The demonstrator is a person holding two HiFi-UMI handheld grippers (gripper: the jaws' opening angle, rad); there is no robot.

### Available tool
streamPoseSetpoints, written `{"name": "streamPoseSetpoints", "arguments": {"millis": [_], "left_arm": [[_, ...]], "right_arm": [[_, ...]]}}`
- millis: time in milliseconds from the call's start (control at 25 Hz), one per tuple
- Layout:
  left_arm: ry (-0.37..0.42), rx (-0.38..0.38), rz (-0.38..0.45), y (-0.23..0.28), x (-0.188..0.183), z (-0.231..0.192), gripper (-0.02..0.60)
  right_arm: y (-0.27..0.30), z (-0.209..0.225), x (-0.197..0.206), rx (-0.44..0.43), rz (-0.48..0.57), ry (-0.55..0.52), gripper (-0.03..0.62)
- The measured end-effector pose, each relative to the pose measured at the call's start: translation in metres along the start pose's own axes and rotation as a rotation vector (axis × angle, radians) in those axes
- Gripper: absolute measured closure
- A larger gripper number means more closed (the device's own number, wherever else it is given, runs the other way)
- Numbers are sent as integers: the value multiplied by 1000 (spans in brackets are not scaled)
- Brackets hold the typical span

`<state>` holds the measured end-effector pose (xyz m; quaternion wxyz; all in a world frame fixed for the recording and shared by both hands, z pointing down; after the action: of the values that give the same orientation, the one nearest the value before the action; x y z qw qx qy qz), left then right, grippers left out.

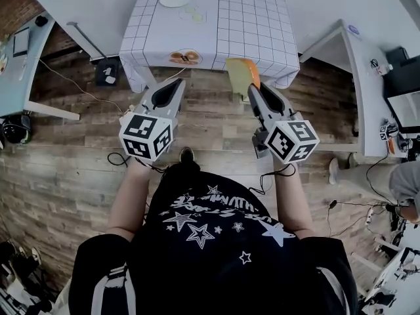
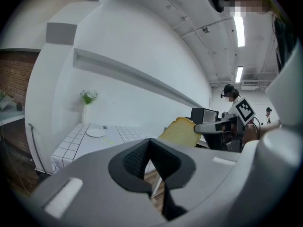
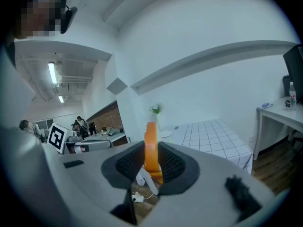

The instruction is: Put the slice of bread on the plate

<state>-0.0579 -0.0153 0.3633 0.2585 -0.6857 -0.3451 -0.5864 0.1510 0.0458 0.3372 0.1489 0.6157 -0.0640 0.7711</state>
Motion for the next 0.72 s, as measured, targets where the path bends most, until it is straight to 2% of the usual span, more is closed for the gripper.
{"name": "streamPoseSetpoints", "arguments": {"millis": [440, 720], "left_arm": [[-42, 8, -13, 39, -7, -90, 572], [-67, 13, -27, 44, 8, -110, 572]], "right_arm": [[94, 4, -7, 24, -27, -5, 502], [106, 10, 6, 58, -71, -1, 502]]}}
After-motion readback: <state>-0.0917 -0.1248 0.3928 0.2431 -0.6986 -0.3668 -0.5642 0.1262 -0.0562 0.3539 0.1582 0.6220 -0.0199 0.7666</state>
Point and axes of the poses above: the fingertips, and each gripper's own axes: y forward along the fingers, z to its right, x out of its underside, the point moved 4 cm from there along -y, backward along the fingers, and after that the axes turned 8 degrees about z, right-handed, at the moved point
